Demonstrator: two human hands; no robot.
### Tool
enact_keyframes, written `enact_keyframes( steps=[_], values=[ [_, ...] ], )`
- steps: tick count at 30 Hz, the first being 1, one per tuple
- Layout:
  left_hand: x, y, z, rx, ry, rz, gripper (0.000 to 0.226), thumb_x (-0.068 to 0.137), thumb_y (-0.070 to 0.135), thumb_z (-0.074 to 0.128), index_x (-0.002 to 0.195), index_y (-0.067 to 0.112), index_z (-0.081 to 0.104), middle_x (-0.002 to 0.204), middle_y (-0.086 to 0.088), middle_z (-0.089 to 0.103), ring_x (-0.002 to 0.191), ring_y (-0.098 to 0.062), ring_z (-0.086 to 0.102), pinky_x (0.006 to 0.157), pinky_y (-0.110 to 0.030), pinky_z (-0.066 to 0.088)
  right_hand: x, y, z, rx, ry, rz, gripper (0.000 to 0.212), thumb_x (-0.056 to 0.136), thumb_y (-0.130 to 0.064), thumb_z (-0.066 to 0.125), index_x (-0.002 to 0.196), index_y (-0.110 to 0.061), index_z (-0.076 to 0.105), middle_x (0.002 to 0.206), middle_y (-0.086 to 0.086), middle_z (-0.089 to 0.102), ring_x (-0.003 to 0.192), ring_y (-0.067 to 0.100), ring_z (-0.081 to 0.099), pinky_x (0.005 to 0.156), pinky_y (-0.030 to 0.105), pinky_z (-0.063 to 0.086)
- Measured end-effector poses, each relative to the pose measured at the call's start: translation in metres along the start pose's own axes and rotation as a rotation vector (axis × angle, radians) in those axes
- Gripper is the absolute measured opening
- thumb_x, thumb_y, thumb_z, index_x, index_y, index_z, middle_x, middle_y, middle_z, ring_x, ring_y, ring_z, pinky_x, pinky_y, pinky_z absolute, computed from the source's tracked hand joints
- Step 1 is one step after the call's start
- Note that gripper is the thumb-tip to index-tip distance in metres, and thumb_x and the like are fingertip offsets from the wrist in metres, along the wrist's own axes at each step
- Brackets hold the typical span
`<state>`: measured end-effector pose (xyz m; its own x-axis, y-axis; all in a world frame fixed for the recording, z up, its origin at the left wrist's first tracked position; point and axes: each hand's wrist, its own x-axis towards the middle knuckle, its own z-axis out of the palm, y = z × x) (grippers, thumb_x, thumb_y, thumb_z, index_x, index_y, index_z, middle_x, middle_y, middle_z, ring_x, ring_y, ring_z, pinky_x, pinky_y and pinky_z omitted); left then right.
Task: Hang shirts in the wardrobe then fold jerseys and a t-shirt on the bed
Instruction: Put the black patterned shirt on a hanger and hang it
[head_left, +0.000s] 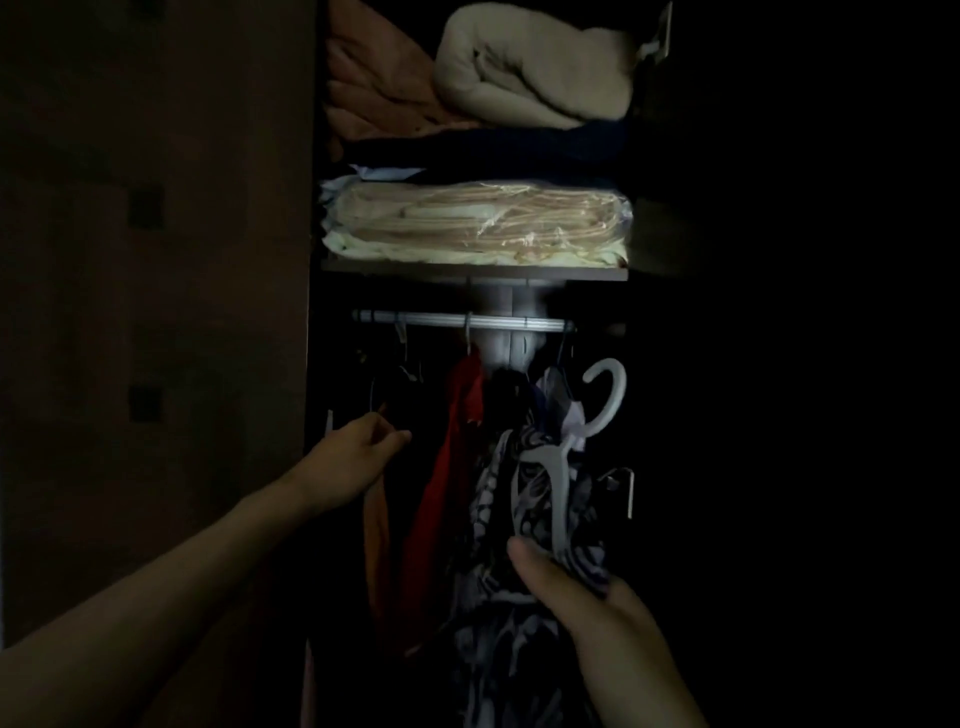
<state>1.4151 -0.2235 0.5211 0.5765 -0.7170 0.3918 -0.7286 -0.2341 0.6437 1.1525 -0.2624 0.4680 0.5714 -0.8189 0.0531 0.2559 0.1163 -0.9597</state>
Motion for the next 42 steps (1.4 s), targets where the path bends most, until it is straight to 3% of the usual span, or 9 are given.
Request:
enact_keyframes(
  steps=[5,11,16,21,25,28,31,34,42],
  values=[
    [0.076,-0.008,0.021,0.038,0.067,-0.010,0.038,0.099,0.052,0.048,0.110,0.017,0.058,0.102,-0.002,0.068,0.094,-0.017,0.066,0.080,-0.032,0.052,0.134,-0.015,0.032,-0.043,-0.109,-0.099,0.019,0.085,-0.027,0.077,0.101,-0.026,0.068,0.091,-0.012,0.073,0.073,0.004,0.069,0.059,0.018,0.052],
    [0.182,-0.020,0.053,0.000,0.158,-0.015,0.040,0.101,0.052,0.043,0.108,0.015,0.054,0.093,0.005,0.061,0.082,-0.008,0.059,0.063,-0.024,0.042,0.345,-0.030,0.087,-0.127,-0.089,-0.219,0.014,0.092,-0.006,0.067,0.105,-0.004,0.072,0.097,0.013,0.075,0.087,0.027,0.072,0.071,0.029,0.058],
    [0.235,-0.058,0.069,0.033,0.111,-0.084,0.073,0.090,0.075,0.034,0.130,0.017,0.053,0.129,-0.010,0.064,0.119,-0.032,0.061,0.103,-0.042,0.047,0.480,-0.030,0.095,-0.350,0.023,-0.353,0.019,0.089,-0.005,0.069,0.107,0.003,0.071,0.105,0.014,0.071,0.094,0.026,0.066,0.091,0.040,0.054],
    [0.252,-0.078,0.078,0.051,0.110,-0.092,0.068,0.099,0.060,0.038,0.152,0.017,0.037,0.155,-0.008,0.043,0.143,-0.028,0.041,0.119,-0.036,0.032,0.528,-0.001,0.096,-0.552,-0.033,-0.347,0.018,0.096,-0.002,0.058,0.109,0.006,0.067,0.099,0.012,0.064,0.088,0.022,0.059,0.073,0.025,0.044],
    [0.243,-0.082,0.078,0.116,0.106,-0.071,0.063,0.102,0.054,0.038,0.156,0.023,0.030,0.160,-0.001,0.036,0.147,-0.024,0.034,0.116,-0.025,0.026,0.507,0.007,0.099,-0.480,-0.134,-0.325,0.015,0.099,-0.004,0.052,0.101,-0.001,0.067,0.089,0.008,0.064,0.080,0.021,0.061,0.066,0.023,0.049],
    [0.223,-0.082,0.068,0.023,0.101,-0.045,0.056,0.103,0.048,0.042,0.151,0.020,0.039,0.151,-0.003,0.049,0.140,-0.024,0.045,0.114,-0.026,0.033,0.471,0.016,0.092,-0.419,-0.138,-0.334,0.034,0.097,-0.018,0.060,0.127,-0.001,0.061,0.119,0.012,0.066,0.111,0.029,0.063,0.098,0.038,0.052],
    [0.188,-0.073,0.054,-0.024,0.120,-0.101,0.049,0.101,0.049,0.046,0.129,0.010,0.054,0.121,-0.007,0.066,0.115,-0.023,0.063,0.096,-0.029,0.047,0.412,0.034,0.085,-0.650,0.052,-0.559,0.059,0.094,-0.039,0.061,0.143,-0.009,0.046,0.136,0.012,0.054,0.121,0.028,0.056,0.105,0.044,0.047],
    [0.129,-0.061,0.035,-0.016,0.171,-0.142,0.045,0.100,0.050,0.048,0.115,0.009,0.057,0.101,-0.003,0.067,0.100,-0.021,0.066,0.083,-0.030,0.049,0.334,0.039,0.091,-0.716,0.125,-0.808,0.042,0.093,-0.040,0.064,0.125,-0.013,0.061,0.120,0.006,0.050,0.108,0.024,0.055,0.092,0.036,0.049],
    [-0.179,-0.058,-0.053,0.232,0.432,-0.484,0.040,0.101,0.050,0.045,0.109,0.013,0.057,0.101,-0.008,0.070,0.093,-0.024,0.069,0.087,-0.039,0.053,0.102,0.098,0.188,-0.540,-0.839,-0.506,0.023,0.093,-0.041,0.065,0.104,-0.021,0.067,0.093,-0.011,0.066,0.086,0.003,0.061,0.073,0.021,0.049]
  ],
)
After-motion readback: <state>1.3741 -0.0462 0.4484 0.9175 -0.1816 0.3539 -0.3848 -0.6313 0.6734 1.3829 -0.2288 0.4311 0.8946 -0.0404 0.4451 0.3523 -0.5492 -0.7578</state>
